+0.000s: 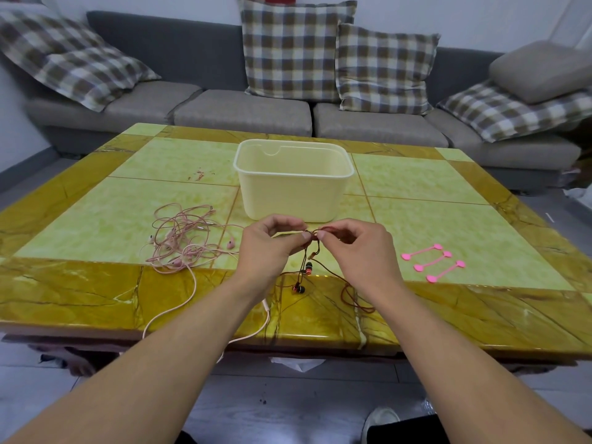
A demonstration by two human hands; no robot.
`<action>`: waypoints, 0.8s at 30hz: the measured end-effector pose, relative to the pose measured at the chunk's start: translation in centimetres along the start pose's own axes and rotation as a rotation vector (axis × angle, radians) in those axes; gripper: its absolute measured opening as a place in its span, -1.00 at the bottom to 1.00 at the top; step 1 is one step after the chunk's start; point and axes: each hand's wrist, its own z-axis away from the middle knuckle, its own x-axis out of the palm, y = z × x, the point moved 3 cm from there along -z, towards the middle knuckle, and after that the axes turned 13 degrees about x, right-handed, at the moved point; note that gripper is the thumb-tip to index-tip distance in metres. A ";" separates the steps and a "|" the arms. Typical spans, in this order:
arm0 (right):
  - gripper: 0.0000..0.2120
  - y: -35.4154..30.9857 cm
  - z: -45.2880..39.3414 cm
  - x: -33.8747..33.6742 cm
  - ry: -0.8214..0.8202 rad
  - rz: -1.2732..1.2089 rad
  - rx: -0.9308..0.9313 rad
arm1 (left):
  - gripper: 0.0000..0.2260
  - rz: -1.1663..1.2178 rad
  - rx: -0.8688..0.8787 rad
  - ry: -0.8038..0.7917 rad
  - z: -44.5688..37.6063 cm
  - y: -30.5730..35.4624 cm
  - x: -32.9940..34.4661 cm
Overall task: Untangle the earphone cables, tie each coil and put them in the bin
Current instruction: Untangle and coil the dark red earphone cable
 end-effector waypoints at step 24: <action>-0.92 0.1 0.3 -0.2 -0.097 -0.116 0.036 | -0.94 -0.286 -0.001 -0.134 0.4 -0.1 0.1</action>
